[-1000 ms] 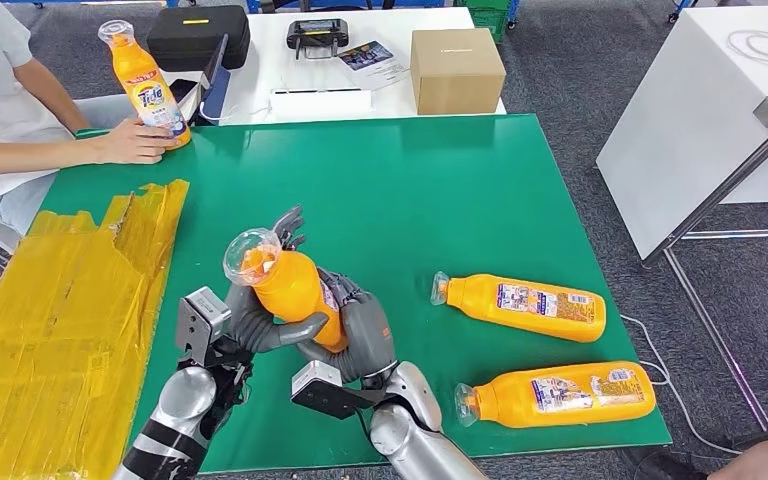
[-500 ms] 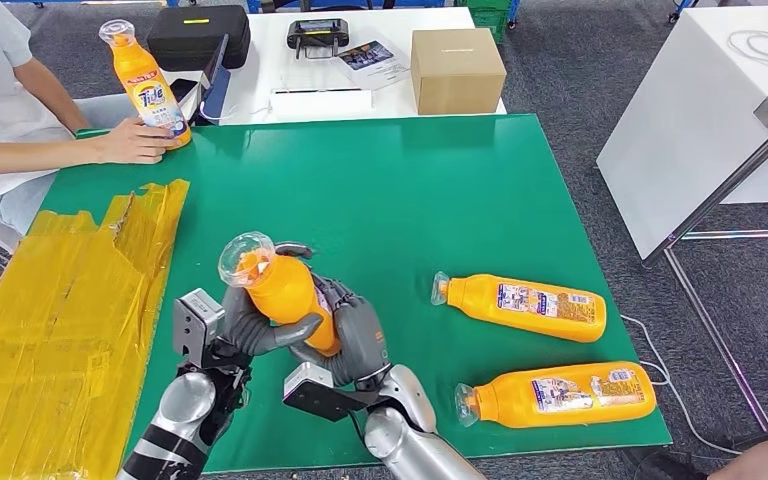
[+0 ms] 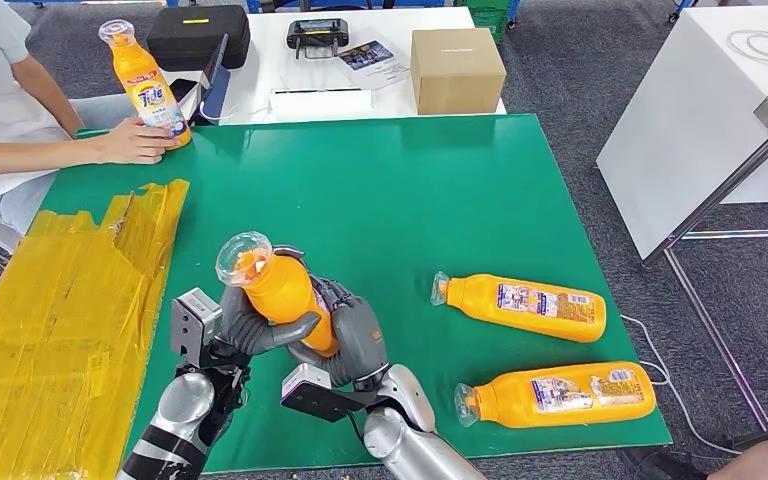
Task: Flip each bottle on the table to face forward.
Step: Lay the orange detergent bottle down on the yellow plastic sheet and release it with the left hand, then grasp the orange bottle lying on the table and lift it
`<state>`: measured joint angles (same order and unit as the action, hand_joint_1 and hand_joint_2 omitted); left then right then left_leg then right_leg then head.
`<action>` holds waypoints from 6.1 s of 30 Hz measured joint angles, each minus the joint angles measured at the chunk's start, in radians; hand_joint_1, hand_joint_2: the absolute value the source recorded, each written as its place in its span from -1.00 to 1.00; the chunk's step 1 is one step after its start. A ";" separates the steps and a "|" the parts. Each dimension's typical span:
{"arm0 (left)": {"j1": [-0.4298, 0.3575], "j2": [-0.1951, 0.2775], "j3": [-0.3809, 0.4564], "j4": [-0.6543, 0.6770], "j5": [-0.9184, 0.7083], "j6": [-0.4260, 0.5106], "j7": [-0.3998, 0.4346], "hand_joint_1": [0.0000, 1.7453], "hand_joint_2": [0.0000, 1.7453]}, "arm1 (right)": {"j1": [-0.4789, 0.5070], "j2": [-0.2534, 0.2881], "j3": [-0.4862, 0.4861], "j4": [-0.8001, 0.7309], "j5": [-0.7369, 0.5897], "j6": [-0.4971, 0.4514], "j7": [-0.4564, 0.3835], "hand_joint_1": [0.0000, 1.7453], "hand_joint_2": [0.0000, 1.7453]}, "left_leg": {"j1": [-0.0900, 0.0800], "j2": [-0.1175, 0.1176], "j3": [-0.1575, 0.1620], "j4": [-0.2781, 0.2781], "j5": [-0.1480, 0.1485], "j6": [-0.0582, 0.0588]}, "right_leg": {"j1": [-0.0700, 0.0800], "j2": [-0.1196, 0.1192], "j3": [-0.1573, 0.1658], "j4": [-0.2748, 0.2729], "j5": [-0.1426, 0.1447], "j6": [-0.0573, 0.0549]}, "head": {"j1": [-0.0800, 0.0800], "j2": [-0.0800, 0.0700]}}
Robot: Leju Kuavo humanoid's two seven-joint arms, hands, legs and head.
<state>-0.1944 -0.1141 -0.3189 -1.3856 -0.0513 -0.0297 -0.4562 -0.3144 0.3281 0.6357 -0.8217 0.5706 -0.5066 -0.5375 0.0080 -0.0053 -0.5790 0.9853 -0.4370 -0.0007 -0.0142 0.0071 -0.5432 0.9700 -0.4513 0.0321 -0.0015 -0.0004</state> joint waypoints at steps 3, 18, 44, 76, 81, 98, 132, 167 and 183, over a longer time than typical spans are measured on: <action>0.001 -0.001 0.000 0.000 0.000 0.008 -0.001 1.00 1.00 | -0.001 0.000 0.000 0.000 -0.003 -0.001 0.000 1.00 1.00 | 0.000 0.000 0.000 0.000 0.000 0.000 | 0.000 0.000 0.000 0.000 0.000 0.000 | 0.000 0.000; 0.017 -0.015 0.128 -0.072 0.090 0.230 -0.019 1.00 1.00 | 0.118 -0.038 -0.049 -0.247 -0.251 0.099 -0.045 -1.00 1.00 | 0.000 0.000 -0.001 0.000 0.000 0.000 | 0.000 0.000 -0.001 0.000 0.000 0.000 | 0.000 0.000; 0.167 -0.029 0.608 -0.198 -1.232 0.727 -0.240 1.00 1.00 | 0.286 -0.209 -0.278 -0.806 -0.464 0.281 -0.010 -1.00 1.00 | 0.000 0.001 -0.001 0.000 -0.001 0.000 | 0.000 0.000 -0.002 0.000 -0.001 0.000 | 0.000 0.000; 0.000 0.171 0.551 0.269 -1.466 0.727 0.088 1.00 1.00 | 0.241 -0.241 -0.327 -0.776 -0.519 0.367 -0.005 -1.00 1.00 | 0.000 0.000 -0.001 0.000 0.000 0.000 | 0.000 0.000 -0.001 0.000 0.000 0.000 | 0.000 0.000; -0.056 0.195 0.530 0.351 -1.471 0.727 0.107 1.00 1.00 | 0.229 -0.237 -0.313 -0.761 -0.514 0.375 -0.004 -1.00 1.00 | 0.000 0.000 -0.001 0.000 0.000 0.000 | 0.000 0.000 -0.001 0.000 0.000 0.000 | 0.000 0.000; -0.090 0.288 0.377 0.567 -1.453 0.732 0.115 1.00 1.00 | 0.207 -0.235 -0.293 -0.707 -0.502 0.397 0.001 -1.00 1.00 | 0.000 0.000 -0.001 0.000 0.000 0.000 | 0.000 0.000 0.000 0.000 0.000 0.000 | 0.000 0.000; -0.143 0.285 0.428 0.693 -1.351 0.740 0.028 -1.00 1.00 | 0.191 -0.236 -0.292 -0.655 -0.494 0.402 0.020 -1.00 1.00 | 0.000 -0.001 0.006 -0.001 0.000 0.000 | 0.000 0.000 0.006 0.000 0.000 0.000 | 0.000 0.000; 0.179 0.056 0.338 -0.038 -0.560 0.665 -0.205 -1.00 1.00 | 0.205 -0.302 -0.344 -0.665 0.000 0.157 0.265 -1.00 1.00 | 0.000 0.000 0.003 0.000 0.000 0.000 | 0.000 0.000 0.003 0.000 0.000 0.000 | 0.000 0.000; 0.202 -0.022 0.172 -0.139 -0.576 0.548 -0.069 -1.00 1.00 | 0.152 -0.451 -0.358 -0.573 0.436 0.315 0.532 -1.00 1.00 | -0.001 -0.001 0.002 0.000 0.000 0.000 | -0.001 -0.001 0.002 0.000 0.000 0.000 | -0.001 0.000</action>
<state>0.0071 -0.1363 -0.1469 -1.5250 -0.6271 0.5180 -0.5251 -0.1625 -0.1230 0.2781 -1.3949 1.0070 -0.1920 -0.0051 0.0074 -0.0066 -0.5769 0.9854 -0.4374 -0.0008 -0.0147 0.0063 -0.5409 0.9696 -0.4516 0.0319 -0.0021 -0.0004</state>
